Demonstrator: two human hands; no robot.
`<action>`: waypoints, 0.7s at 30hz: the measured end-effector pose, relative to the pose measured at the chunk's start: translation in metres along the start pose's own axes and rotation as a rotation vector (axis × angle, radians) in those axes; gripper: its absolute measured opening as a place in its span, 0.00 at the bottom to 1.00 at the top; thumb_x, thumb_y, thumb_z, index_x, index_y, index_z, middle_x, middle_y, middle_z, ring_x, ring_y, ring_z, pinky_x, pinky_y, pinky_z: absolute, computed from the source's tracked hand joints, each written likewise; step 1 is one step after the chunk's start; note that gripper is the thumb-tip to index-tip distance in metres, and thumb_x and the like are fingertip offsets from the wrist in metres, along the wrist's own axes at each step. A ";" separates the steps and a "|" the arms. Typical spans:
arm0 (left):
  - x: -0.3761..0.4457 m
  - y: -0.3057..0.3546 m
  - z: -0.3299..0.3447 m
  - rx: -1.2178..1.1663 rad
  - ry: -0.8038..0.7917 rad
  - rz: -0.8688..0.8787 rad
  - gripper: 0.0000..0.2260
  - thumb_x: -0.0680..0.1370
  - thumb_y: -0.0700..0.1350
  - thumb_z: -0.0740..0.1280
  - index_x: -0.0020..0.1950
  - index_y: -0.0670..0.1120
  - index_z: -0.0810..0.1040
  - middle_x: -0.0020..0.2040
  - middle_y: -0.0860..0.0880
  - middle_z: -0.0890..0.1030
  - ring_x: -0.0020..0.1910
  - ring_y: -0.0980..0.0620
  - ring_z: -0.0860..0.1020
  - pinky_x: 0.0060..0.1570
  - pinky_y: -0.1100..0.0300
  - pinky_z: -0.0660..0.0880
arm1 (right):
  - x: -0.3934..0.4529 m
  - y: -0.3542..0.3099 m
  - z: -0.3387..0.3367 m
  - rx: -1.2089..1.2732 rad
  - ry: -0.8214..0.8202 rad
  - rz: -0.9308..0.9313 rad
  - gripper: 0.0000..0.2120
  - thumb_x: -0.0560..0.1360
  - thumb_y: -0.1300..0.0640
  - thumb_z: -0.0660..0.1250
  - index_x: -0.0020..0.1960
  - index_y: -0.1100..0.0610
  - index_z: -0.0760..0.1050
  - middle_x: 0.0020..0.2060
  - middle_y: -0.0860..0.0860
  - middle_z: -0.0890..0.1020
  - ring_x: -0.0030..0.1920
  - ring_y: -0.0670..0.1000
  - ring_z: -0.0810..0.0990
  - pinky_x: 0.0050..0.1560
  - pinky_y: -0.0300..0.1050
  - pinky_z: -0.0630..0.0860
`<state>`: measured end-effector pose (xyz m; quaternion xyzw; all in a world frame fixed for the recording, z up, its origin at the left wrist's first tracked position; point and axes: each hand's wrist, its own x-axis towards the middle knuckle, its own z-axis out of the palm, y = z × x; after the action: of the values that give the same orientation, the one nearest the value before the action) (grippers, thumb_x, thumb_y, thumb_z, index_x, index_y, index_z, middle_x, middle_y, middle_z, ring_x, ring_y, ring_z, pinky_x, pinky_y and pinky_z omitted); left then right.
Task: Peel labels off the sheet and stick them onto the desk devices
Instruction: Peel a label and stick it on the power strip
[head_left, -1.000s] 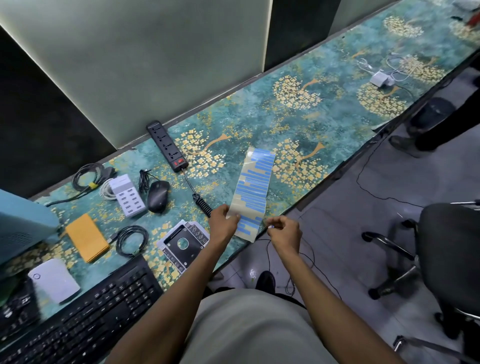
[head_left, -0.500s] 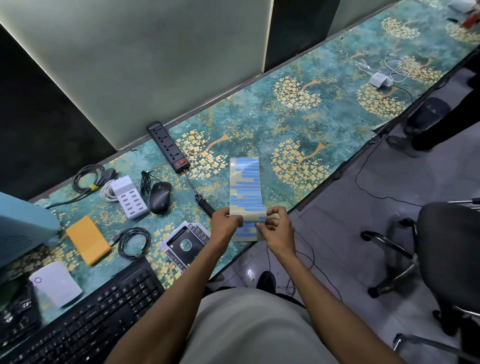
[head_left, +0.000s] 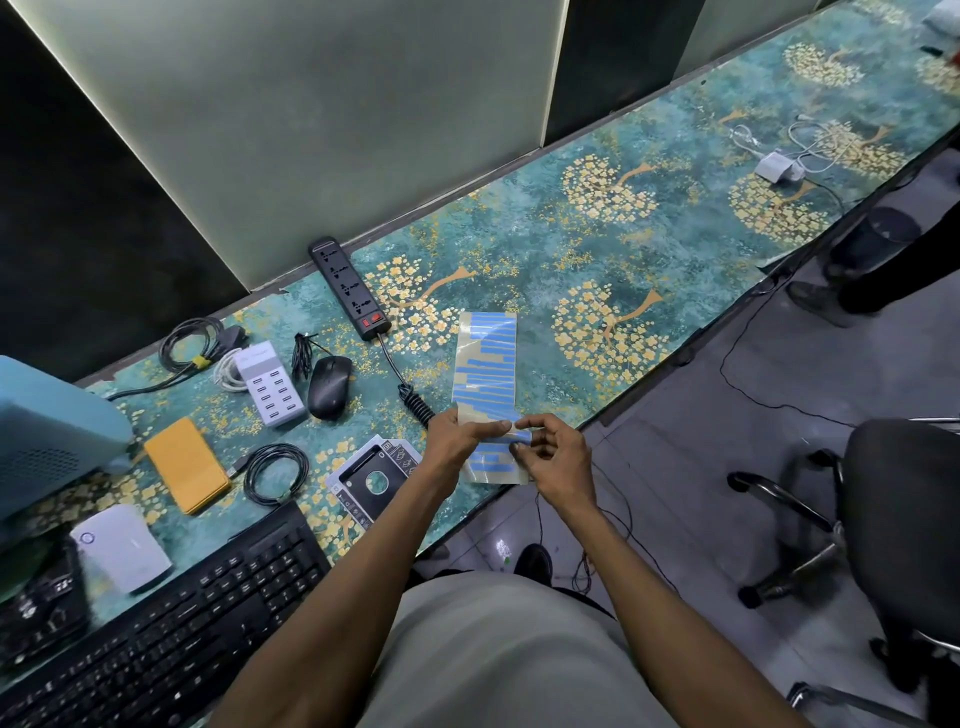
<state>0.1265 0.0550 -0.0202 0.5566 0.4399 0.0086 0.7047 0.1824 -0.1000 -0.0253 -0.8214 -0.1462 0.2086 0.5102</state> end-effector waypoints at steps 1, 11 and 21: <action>-0.001 0.000 0.000 0.026 0.006 0.008 0.13 0.64 0.40 0.83 0.43 0.37 0.85 0.42 0.42 0.87 0.42 0.42 0.85 0.48 0.46 0.82 | 0.000 0.000 -0.001 0.001 -0.001 0.009 0.10 0.73 0.62 0.76 0.52 0.52 0.82 0.41 0.50 0.84 0.44 0.51 0.84 0.46 0.53 0.84; -0.002 -0.001 0.004 0.121 0.058 0.052 0.20 0.64 0.42 0.83 0.50 0.36 0.83 0.45 0.39 0.86 0.44 0.39 0.85 0.44 0.43 0.83 | -0.003 0.000 -0.001 -0.044 0.009 0.029 0.06 0.73 0.58 0.77 0.45 0.52 0.80 0.37 0.50 0.84 0.39 0.48 0.85 0.40 0.45 0.84; 0.013 -0.004 0.002 0.145 -0.018 0.061 0.12 0.80 0.41 0.69 0.62 0.41 0.80 0.56 0.43 0.84 0.55 0.42 0.83 0.56 0.42 0.79 | 0.004 -0.010 0.010 -0.120 0.191 0.010 0.02 0.73 0.59 0.77 0.44 0.54 0.85 0.39 0.45 0.86 0.41 0.41 0.84 0.43 0.39 0.79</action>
<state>0.1338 0.0584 -0.0307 0.6193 0.4159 -0.0067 0.6659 0.1810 -0.0860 -0.0213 -0.8673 -0.1049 0.1231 0.4708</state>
